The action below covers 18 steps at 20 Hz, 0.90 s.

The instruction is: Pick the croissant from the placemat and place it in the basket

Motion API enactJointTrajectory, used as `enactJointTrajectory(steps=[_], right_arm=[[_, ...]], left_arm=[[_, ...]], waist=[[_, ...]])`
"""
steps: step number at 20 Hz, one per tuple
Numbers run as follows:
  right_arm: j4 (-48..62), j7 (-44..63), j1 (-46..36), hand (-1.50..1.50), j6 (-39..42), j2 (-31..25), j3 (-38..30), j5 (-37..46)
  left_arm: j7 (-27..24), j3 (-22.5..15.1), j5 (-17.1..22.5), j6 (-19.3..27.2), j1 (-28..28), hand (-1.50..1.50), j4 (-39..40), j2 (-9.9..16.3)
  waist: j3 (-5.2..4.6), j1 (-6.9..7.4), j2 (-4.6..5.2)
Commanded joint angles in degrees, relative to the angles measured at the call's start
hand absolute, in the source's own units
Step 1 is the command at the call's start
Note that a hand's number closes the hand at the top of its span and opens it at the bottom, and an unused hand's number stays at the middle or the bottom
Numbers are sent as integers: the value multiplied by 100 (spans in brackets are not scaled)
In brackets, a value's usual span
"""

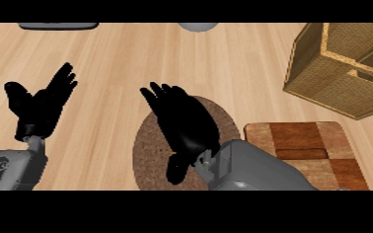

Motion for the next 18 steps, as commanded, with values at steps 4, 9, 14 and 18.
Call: enactJointTrajectory(steps=[4, 9, 14, 18], right_arm=[[1067, -430, 284, -150, 173, 399, -98, 547], [1123, -392, 484, -150, 627, 590, -111, 886], [871, -1045, 1048, -150, 796, 305, -425, 1235], [502, -972, 1522, -150, 843, 510, -253, 1533]], left_arm=[[-161, 257, -26, -368, 67, 0, 138, 28], [349, 224, -241, -175, -329, 0, 135, -174], [193, 424, -374, -298, -168, 0, 84, -264], [7, 513, -479, -489, -267, 0, 361, -309]], waist=[[-2, 21, 3], [-1, -3, -1], [0, -8, -5], [-1, -22, -4]])
